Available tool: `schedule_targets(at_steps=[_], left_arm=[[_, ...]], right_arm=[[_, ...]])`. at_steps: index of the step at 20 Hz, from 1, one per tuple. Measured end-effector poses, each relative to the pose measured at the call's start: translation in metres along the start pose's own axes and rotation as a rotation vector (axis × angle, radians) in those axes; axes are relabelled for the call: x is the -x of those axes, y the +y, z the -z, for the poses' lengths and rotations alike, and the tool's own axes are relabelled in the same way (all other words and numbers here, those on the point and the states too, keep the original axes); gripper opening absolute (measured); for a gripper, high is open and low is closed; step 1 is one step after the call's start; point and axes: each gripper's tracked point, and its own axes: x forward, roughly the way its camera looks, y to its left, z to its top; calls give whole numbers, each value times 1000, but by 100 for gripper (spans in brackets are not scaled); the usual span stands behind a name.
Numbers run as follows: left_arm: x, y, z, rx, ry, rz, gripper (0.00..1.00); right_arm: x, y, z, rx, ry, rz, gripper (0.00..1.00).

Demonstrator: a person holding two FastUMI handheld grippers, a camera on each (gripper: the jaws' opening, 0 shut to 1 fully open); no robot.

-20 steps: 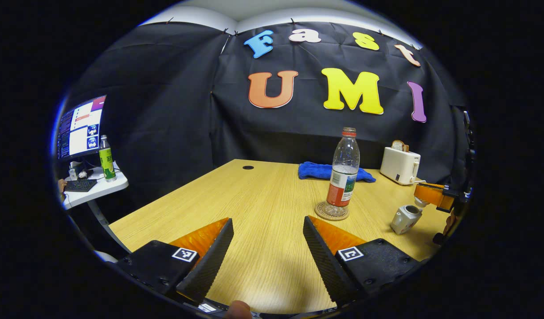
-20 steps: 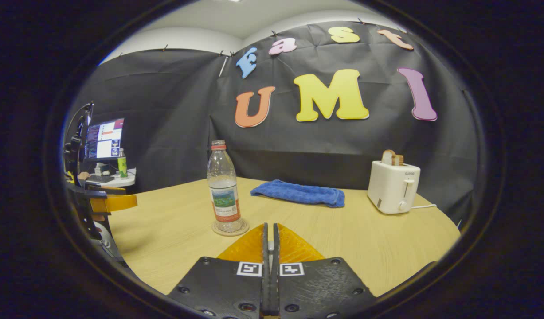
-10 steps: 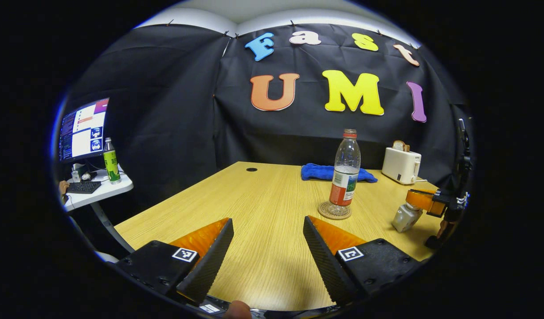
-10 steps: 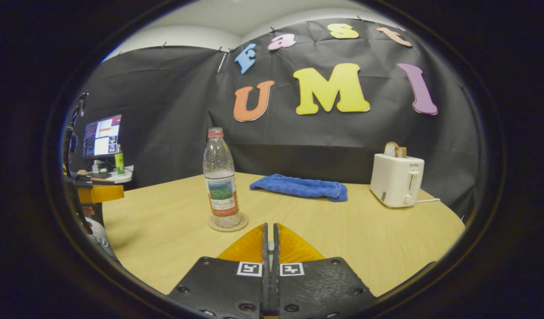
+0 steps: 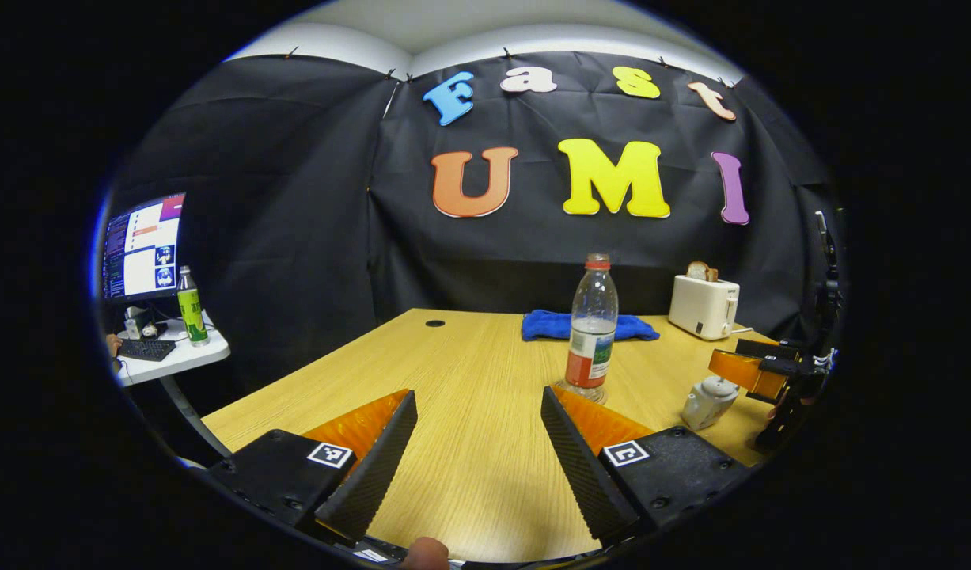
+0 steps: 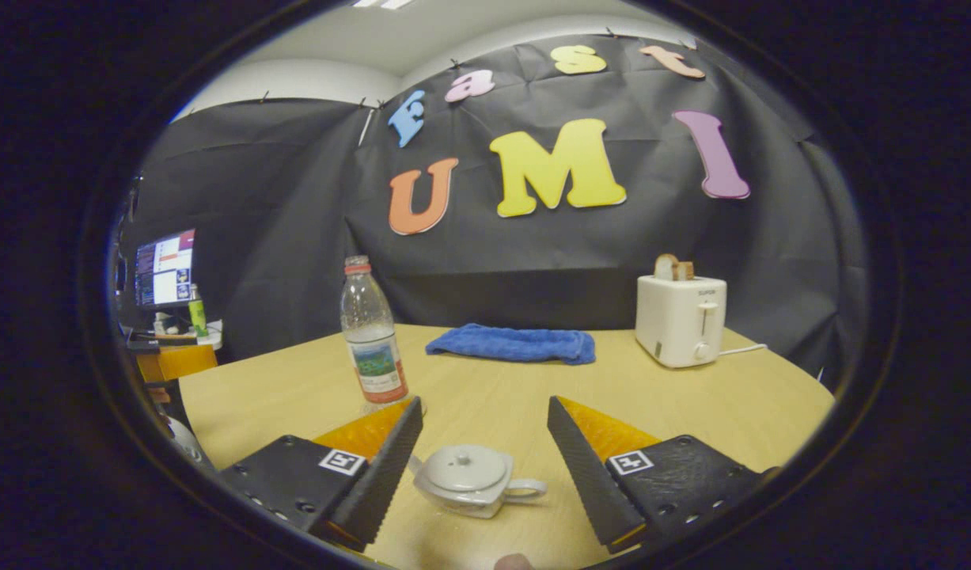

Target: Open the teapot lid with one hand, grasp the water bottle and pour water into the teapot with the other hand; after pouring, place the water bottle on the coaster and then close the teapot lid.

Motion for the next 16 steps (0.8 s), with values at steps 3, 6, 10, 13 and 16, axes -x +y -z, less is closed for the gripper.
schedule_targets(at_steps=[3, 6, 10, 13, 16], left_arm=[[2, -39, -14, 3, -41, 58, 99], [10, -81, -27, -4, -81, 118, 99], [28, -117, -52, -5, -160, 158, 99], [45, -126, -64, -12, -196, 159, 99], [55, -123, -72, -39, -236, 132, 98]], right_arm=[[42, -38, -33, 36, -80, 155, 96], [86, -59, -53, 66, -119, 249, 98], [135, -73, -72, 77, -169, 312, 97], [157, -65, -72, 69, -181, 313, 98], [166, -57, -70, 74, -190, 309, 98]])
